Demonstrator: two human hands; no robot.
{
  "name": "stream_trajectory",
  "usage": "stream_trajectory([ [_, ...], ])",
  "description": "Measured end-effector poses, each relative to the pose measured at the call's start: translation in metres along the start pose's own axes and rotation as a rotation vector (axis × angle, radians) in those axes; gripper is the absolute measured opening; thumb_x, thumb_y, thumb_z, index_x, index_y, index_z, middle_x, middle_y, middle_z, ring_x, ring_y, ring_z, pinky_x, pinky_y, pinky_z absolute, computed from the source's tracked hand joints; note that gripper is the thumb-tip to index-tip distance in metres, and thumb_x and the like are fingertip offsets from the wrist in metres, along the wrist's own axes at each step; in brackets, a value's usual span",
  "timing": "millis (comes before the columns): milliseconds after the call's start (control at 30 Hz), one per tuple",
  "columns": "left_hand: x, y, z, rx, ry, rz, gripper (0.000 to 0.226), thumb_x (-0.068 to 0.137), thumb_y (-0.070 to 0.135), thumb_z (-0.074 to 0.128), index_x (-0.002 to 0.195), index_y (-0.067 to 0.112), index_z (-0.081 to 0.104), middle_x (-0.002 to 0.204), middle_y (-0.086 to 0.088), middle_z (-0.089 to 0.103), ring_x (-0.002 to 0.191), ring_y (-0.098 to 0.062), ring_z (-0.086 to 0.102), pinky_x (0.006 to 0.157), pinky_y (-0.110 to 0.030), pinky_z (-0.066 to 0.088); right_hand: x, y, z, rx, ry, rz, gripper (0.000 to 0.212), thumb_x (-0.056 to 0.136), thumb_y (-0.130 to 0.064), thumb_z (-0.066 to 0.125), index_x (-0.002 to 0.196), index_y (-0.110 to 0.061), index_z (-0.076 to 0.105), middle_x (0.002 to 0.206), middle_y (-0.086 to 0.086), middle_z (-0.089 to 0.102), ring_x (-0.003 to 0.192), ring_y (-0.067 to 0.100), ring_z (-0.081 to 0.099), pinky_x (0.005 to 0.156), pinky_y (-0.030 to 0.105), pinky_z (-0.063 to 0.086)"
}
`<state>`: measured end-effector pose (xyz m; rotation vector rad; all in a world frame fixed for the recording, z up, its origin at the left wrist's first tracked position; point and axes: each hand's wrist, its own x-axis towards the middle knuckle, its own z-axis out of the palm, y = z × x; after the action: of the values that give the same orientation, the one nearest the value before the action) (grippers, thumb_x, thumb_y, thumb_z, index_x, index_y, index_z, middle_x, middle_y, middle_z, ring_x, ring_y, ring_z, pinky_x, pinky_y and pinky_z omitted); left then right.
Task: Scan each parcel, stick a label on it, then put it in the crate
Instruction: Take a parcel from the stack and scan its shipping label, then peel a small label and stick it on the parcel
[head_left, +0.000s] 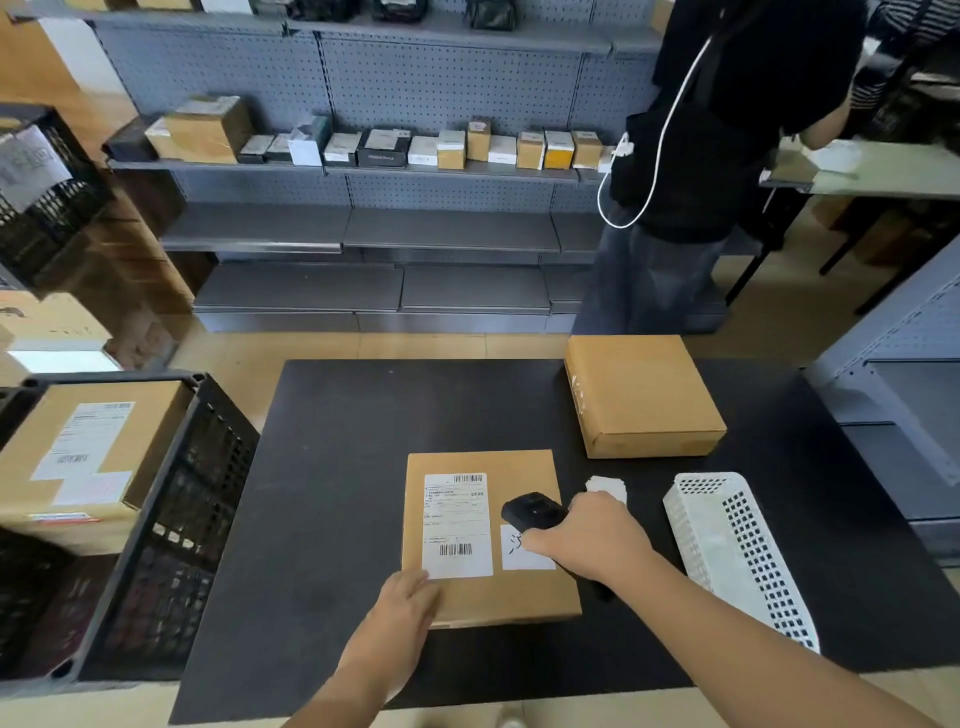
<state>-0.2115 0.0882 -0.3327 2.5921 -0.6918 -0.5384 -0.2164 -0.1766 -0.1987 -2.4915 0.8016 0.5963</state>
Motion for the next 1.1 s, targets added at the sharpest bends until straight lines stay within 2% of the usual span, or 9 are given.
stream_trajectory([
  [367, 0.0, 0.003, -0.006, -0.002, -0.027, 0.0, 0.036, 0.109, 0.029, 0.036, 0.141, 0.026, 0.051, 0.154, 0.008, 0.037, 0.141, -0.01, 0.029, 0.116, -0.02, 0.027, -0.002, -0.001, -0.003, 0.0, -0.023, -0.001, 0.048, 0.066, -0.065, 0.07, 0.083, -0.023, 0.054, 0.086, -0.004, 0.063, 0.077, 0.01, 0.061, 0.054, 0.023, 0.039],
  [733, -0.001, 0.008, -0.008, 0.001, -0.023, -0.029, 0.036, 0.109, 0.031, 0.036, 0.143, 0.029, 0.047, 0.155, 0.011, 0.034, 0.143, -0.008, 0.027, 0.119, -0.021, 0.022, -0.003, 0.003, -0.002, -0.025, -0.04, 0.005, 0.054, 0.071, -0.067, 0.072, 0.101, -0.024, 0.058, 0.09, -0.006, 0.062, 0.08, 0.012, 0.062, 0.062, 0.021, 0.048],
  [933, -0.002, 0.007, -0.006, -0.013, -0.005, -0.027, 0.036, 0.109, 0.032, 0.036, 0.143, 0.03, 0.048, 0.154, 0.011, 0.034, 0.141, -0.008, 0.03, 0.118, -0.021, 0.025, -0.003, 0.004, -0.001, -0.029, -0.028, 0.01, 0.049, 0.072, -0.067, 0.072, 0.094, -0.025, 0.058, 0.088, -0.006, 0.063, 0.08, 0.011, 0.063, 0.06, 0.021, 0.046],
  [1100, -0.002, 0.005, -0.003, 0.006, -0.001, -0.029, 0.037, 0.109, 0.028, 0.038, 0.145, 0.028, 0.047, 0.156, 0.008, 0.033, 0.143, -0.011, 0.03, 0.119, -0.023, 0.024, -0.002, 0.011, 0.002, -0.032, -0.055, 0.016, 0.052, 0.07, -0.066, 0.072, 0.098, -0.025, 0.056, 0.088, -0.007, 0.061, 0.08, 0.009, 0.061, 0.058, 0.021, 0.043],
])
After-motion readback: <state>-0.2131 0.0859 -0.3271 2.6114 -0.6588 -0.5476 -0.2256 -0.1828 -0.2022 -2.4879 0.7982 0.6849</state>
